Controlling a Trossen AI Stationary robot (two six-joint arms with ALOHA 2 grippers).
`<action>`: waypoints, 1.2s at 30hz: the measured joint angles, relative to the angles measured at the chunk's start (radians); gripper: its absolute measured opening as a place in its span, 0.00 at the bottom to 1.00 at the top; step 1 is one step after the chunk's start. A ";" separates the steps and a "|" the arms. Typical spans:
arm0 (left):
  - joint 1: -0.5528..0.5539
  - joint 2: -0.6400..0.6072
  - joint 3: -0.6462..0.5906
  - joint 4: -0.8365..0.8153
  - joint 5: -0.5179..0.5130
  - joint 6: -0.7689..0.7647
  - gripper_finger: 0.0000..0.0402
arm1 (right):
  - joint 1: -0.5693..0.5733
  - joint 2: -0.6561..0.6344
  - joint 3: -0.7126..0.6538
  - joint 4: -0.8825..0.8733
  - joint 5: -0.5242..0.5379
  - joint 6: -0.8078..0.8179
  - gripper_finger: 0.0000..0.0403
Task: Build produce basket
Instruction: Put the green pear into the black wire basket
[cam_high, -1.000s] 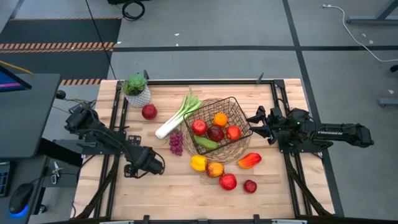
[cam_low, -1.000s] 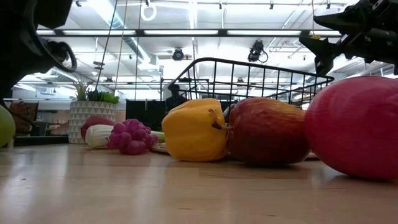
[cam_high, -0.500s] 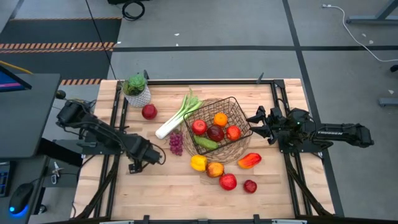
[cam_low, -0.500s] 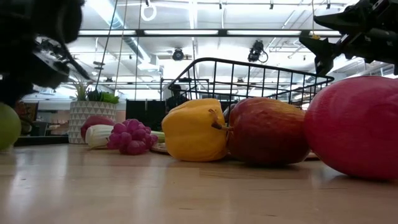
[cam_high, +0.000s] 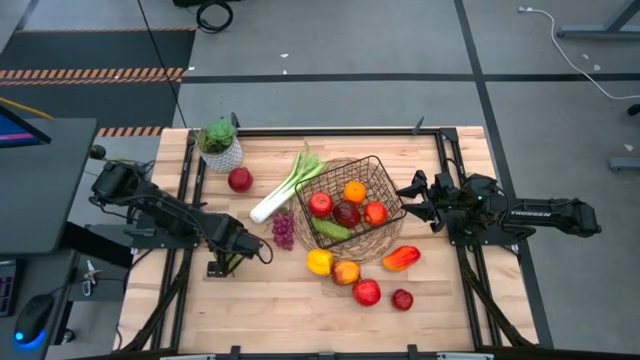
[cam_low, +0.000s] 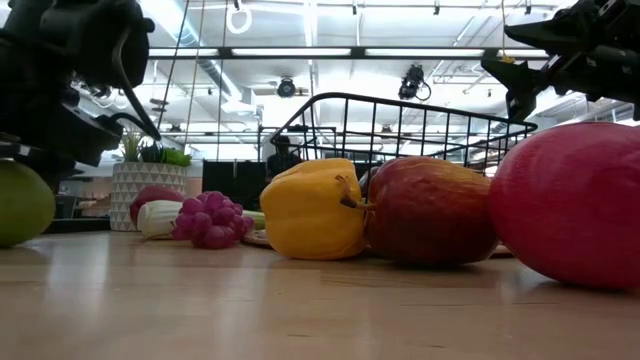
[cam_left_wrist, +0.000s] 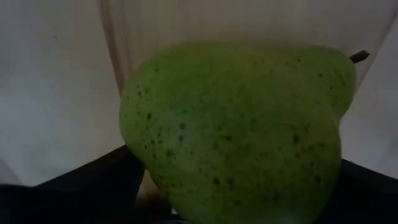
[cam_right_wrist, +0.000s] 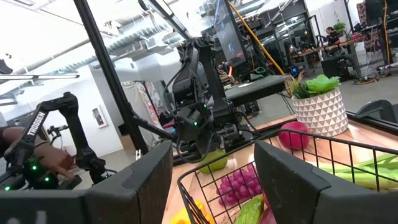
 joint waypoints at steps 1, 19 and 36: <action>0.000 0.000 0.000 0.002 -0.003 0.013 0.91 | 0.000 0.000 0.000 0.000 0.000 0.000 0.57; 0.060 -0.124 0.105 -0.067 -0.115 0.011 0.85 | 0.000 0.000 0.000 0.000 0.000 0.000 0.57; 0.394 -0.376 0.363 0.257 -0.079 0.086 0.85 | 0.000 0.000 0.000 0.000 0.000 0.000 0.57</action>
